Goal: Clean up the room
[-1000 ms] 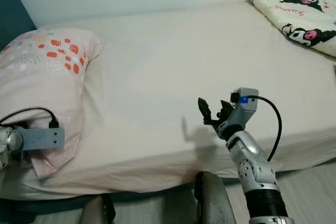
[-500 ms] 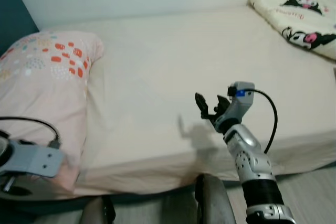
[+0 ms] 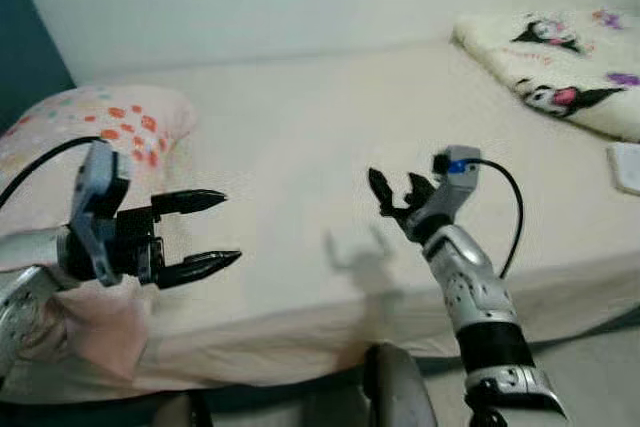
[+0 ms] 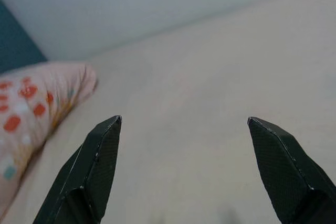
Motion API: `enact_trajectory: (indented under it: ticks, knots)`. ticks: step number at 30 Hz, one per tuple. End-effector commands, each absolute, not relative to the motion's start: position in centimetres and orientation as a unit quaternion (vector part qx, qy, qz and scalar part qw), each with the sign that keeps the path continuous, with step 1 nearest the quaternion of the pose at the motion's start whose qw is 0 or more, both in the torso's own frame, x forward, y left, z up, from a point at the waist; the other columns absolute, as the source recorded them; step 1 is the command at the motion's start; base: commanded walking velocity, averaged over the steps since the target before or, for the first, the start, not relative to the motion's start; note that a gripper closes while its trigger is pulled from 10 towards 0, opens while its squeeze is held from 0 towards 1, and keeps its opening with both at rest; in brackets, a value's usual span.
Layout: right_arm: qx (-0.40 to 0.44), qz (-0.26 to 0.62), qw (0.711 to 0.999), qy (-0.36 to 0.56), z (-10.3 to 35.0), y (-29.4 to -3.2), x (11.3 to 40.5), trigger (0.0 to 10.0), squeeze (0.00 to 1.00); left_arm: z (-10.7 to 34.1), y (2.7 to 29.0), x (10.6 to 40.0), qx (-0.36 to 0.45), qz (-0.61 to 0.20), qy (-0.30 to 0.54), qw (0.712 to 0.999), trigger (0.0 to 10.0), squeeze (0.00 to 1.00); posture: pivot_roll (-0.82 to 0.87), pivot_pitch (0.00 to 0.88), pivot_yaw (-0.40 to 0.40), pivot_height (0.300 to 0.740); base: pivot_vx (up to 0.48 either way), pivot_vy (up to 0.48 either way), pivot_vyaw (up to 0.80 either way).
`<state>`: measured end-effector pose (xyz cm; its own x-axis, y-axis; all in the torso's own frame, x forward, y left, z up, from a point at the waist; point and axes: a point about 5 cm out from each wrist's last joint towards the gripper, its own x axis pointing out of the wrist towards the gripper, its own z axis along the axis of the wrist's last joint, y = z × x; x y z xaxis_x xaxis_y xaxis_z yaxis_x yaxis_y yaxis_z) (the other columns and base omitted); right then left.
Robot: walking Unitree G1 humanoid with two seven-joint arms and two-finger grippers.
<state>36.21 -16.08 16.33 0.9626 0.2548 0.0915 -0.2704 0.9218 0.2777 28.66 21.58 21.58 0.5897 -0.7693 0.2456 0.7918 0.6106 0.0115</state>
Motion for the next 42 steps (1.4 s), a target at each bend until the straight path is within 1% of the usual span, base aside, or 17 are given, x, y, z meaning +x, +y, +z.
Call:
enact_trajectory:
  ticks: [1,2,3,4,6,9,12,18,24,25,27,31,33,36,38,39,42]
  knots:
    - [0.151,0.144,0.978,-0.023,16.0,-15.6,36.2,10.0,0.00,20.2,22.0,29.4,-0.094,-0.378,-0.091,0.916,10.0,0.00,-0.03,0.000,-0.034,0.486,0.000,0.000,0.00]
    - [0.151,0.147,0.977,-0.020,15.8,-15.6,36.1,10.0,0.00,18.2,21.3,30.1,-0.148,-0.320,-0.059,0.934,10.0,0.00,-0.03,0.000,-0.039,0.491,0.000,0.000,0.00]
    - [0.150,0.147,0.978,-0.014,15.4,-15.6,36.1,10.0,0.00,17.0,20.4,30.1,-0.196,-0.292,-0.045,0.935,10.0,0.00,-0.02,0.000,-0.045,0.496,-0.480,0.000,0.00]
    - [0.150,0.147,0.978,-0.014,15.4,-15.6,36.1,10.0,0.00,17.0,20.4,30.1,-0.196,-0.292,-0.045,0.935,10.0,0.00,-0.02,0.000,-0.045,0.496,-0.480,0.000,0.00]
    - [0.149,0.148,0.978,-0.006,15.0,-15.7,36.1,10.0,0.00,16.1,19.6,30.0,-0.239,-0.251,-0.053,0.937,10.0,0.00,-0.02,0.000,-0.050,0.505,-0.476,0.000,0.00]
    - [0.147,0.150,0.978,-0.002,14.7,-15.7,36.1,10.0,0.00,15.8,19.7,30.1,-0.258,-0.227,-0.058,0.937,10.0,0.00,-0.02,0.000,-0.052,0.510,-0.157,0.000,0.00]
    - [0.146,0.145,0.978,0.017,13.5,-15.8,36.2,10.0,0.00,14.0,20.3,30.0,-0.286,-0.179,-0.040,0.940,10.0,0.00,-0.01,0.000,-0.052,0.525,0.000,0.000,0.00]
    - [0.149,0.131,0.978,0.057,10.8,-16.3,35.4,10.0,0.00,11.5,22.6,30.0,-0.283,-0.090,0.007,0.955,10.0,0.00,-0.01,0.000,-0.050,0.550,-0.080,0.000,0.00]
    - [0.149,0.122,0.978,0.085,9.0,-16.7,34.8,10.0,0.00,11.4,23.2,30.0,-0.292,-0.051,0.008,0.955,10.0,0.00,-0.01,0.000,-0.053,0.564,-0.400,0.000,0.00]
    - [0.149,0.114,0.976,0.107,7.6,-17.0,34.2,10.0,0.00,11.0,22.8,30.2,-0.270,-0.050,0.026,0.961,10.0,0.00,-0.01,0.000,-0.051,0.574,-0.360,0.000,0.00]
    - [0.148,0.110,0.976,0.117,7.0,-17.1,34.0,10.0,0.00,10.8,22.5,30.2,-0.262,-0.055,0.029,0.963,10.0,0.00,-0.02,0.000,-0.050,0.579,-0.420,0.000,0.00]
    - [0.148,0.102,0.974,0.137,5.9,-17.4,33.4,10.0,0.00,10.7,22.4,30.2,-0.270,-0.055,0.025,0.961,10.0,0.00,-0.02,0.000,-0.048,0.589,-0.120,0.000,0.00]
    - [0.147,0.093,0.971,0.163,4.4,-17.6,32.5,10.0,0.00,10.1,22.4,30.3,-0.252,-0.046,0.043,0.966,10.0,0.00,-0.02,0.000,-0.048,0.599,-0.304,0.000,0.00]
    - [0.149,0.082,0.966,0.192,2.7,-17.9,31.3,10.0,0.00,9.8,22.5,30.3,-0.261,-0.045,0.043,0.963,10.0,0.00,-0.02,0.000,-0.047,0.614,-0.160,0.000,0.00]
    - [0.149,0.082,0.966,0.192,2.7,-17.9,31.3,10.0,0.00,9.8,22.5,30.3,-0.261,-0.045,0.043,0.963,10.0,0.00,-0.02,0.000,-0.047,0.614,0.000,0.000,0.00]
    - [0.155,0.074,0.960,0.220,1.3,-18.1,30.2,10.0,0.00,9.1,22.5,30.2,-0.241,-0.041,0.064,0.968,10.0,0.00,-0.01,0.000,-0.050,0.624,-0.480,0.000,0.00]
    - [0.159,0.062,0.952,0.253,-0.3,-18.4,28.8,10.0,0.00,8.3,22.7,30.0,-0.254,-0.029,0.074,0.964,10.0,0.00,-0.01,0.000,-0.053,0.634,-0.160,0.000,0.00]
